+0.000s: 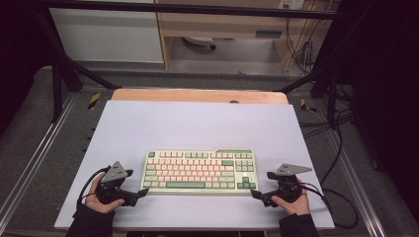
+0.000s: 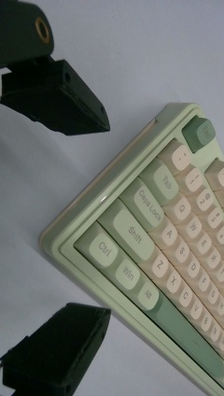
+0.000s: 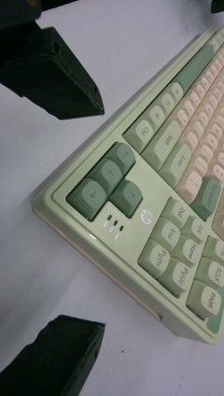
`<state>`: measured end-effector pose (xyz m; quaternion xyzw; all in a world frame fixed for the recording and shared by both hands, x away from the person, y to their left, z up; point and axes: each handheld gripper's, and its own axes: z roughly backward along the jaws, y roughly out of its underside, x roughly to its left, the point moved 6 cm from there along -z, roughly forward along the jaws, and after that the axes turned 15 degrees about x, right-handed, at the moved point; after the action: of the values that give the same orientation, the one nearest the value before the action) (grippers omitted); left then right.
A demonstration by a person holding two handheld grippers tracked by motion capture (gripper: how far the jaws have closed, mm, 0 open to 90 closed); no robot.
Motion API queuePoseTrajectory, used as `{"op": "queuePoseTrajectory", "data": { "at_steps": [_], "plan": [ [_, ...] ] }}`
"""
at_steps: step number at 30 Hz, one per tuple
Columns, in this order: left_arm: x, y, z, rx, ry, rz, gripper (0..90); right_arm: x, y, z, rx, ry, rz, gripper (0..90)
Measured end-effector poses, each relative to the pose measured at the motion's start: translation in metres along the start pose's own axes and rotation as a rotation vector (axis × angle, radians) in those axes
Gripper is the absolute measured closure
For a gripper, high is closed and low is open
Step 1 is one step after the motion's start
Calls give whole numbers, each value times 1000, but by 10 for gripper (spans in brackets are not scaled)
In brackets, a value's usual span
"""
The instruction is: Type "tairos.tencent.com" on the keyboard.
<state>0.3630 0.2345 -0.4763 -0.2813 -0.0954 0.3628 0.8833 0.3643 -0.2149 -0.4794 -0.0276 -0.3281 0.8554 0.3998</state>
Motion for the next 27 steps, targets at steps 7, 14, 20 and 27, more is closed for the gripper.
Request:
{"op": "queuePoseTrajectory", "data": {
  "at_steps": [7,14,20,27],
  "plan": [
    [0,0,1,-3,-1,1,92,0,0,0,-2,-2,-1,3],
    [-2,-2,2,-6,2,-2,92,0,0,0,-3,0,2,3],
    [-4,-3,3,-10,0,-8,94,0,0,0,-3,1,3,3],
    [-9,-7,5,-16,1,-10,97,0,0,0,1,4,0,3]
  ]
}}
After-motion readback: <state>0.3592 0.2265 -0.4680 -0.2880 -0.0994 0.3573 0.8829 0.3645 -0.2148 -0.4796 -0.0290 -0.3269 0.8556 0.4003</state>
